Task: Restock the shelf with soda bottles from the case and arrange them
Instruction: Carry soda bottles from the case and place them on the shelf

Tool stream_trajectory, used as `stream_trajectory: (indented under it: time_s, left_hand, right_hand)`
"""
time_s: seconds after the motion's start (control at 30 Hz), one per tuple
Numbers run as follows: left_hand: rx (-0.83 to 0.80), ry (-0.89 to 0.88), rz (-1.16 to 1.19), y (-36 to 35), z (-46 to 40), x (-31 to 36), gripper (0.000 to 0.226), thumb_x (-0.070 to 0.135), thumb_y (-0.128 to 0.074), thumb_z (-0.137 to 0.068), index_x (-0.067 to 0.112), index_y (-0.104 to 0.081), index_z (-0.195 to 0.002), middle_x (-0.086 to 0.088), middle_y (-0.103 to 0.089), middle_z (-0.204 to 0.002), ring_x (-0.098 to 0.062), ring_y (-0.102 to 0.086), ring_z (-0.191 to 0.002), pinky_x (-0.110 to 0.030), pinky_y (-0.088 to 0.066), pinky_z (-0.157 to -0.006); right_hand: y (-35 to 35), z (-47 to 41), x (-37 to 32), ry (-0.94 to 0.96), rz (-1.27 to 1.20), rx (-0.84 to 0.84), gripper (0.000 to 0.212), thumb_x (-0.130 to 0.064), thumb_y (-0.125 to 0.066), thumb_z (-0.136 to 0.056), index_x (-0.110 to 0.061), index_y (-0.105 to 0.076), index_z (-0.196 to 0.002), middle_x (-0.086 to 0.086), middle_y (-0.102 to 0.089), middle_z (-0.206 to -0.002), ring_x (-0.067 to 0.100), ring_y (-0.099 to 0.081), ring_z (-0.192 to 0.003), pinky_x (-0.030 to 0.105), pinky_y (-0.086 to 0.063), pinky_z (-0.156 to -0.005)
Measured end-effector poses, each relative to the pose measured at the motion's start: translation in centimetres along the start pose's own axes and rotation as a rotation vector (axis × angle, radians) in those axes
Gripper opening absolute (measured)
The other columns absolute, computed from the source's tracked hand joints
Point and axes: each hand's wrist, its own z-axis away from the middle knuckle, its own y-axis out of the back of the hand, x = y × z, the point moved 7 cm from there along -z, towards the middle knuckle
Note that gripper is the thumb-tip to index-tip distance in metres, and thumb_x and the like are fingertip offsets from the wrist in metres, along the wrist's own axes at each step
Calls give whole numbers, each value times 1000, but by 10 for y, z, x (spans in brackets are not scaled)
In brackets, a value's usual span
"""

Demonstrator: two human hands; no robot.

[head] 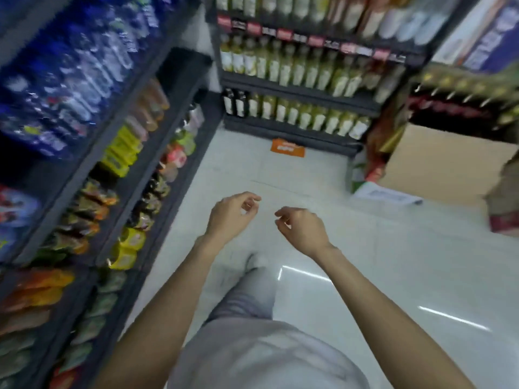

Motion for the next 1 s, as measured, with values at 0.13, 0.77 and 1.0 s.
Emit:
stream_trajectory:
  time_s: [0.13, 0.77, 1.0]
  left_hand:
    - [-255, 123, 69, -98, -81, 31, 21, 23, -58, -91, 23, -67, -110, 6, -70, -105, -12, -64, -92, -25, -49, -81]
    - [-442, 36, -50, -300, -445, 275, 23, 17, -55, -93, 19, -63, -115, 3, -65, -114, -14, -60, -103, -33, -53, -84]
    - [-433, -17, -17, -398, -525, 376, 22, 16, -56, -94, 18, -63, -115, 4, -67, -112, -11, -61, -102, -26, -47, -87]
  right_hand:
    - [20, -25, 116, -260, -30, -15, 30, -26, -51, -93, -20, -61, -120, 3, -62, -118, 25, -59, -106, 33, -46, -86]
    - [263, -192, 486, -599, -333, 170, 25, -19, -54, -91, -17, -64, -114, 1, -69, -104, 22, -65, -91, 34, -51, -84]
    - [327, -238, 637, -770, -343, 353, 33, -15, -56, -87, -12, -58, -119, 13, -66, -109, 33, -61, -98, 35, -48, -80]
